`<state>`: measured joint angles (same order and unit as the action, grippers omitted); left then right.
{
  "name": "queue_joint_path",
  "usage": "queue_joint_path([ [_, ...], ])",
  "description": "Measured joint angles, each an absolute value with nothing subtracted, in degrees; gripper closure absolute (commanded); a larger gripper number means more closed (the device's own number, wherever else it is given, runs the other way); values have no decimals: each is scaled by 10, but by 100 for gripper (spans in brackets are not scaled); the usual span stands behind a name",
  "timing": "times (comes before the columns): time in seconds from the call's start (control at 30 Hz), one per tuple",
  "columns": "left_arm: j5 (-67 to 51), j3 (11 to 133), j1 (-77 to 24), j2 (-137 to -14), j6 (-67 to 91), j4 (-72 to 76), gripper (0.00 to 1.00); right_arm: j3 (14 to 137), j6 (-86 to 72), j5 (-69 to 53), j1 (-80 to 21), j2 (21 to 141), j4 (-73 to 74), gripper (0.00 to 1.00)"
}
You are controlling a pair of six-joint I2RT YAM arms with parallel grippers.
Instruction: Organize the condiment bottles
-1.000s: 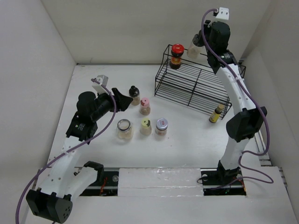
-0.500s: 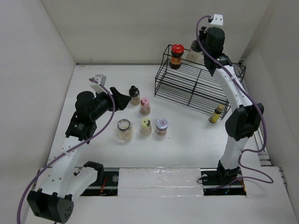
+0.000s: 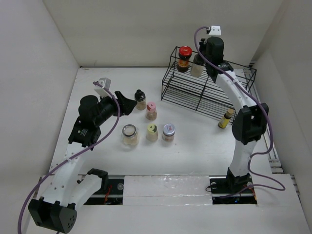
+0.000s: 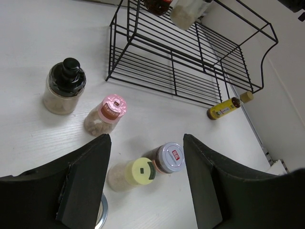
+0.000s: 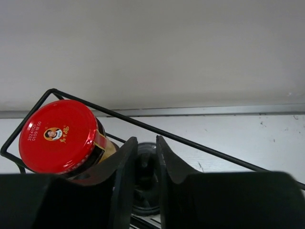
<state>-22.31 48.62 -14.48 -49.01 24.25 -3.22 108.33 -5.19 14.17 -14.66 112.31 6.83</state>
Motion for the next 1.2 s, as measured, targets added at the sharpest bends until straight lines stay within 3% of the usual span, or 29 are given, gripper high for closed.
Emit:
queue_joint_path([
  [0.23, -223, 486, -145, -490, 243, -32, 42, 1083, -49, 140, -148, 1130, 60, 53],
  [0.4, -223, 486, -145, -490, 243, -32, 42, 1083, -48, 142, -148, 1128, 60, 33],
  [0.53, -225, 486, -145, -490, 243, -32, 42, 1075, -48, 143, -146, 1098, 68, 26],
  [0.7, -226, 486, -145, -489, 243, -29, 42, 990, -63, 179, -147, 948, 71, 29],
  [0.87, -230, 486, -145, -476, 243, -28, 42, 743, -129, 257, -151, 688, 41, 53],
  [1.0, -234, 486, -145, -466, 243, -28, 42, 573, -180, 314, -149, 559, 66, 52],
  [1.2, -236, 486, -145, -457, 244, -26, 42, 489, -225, 342, -124, 539, 169, 46],
])
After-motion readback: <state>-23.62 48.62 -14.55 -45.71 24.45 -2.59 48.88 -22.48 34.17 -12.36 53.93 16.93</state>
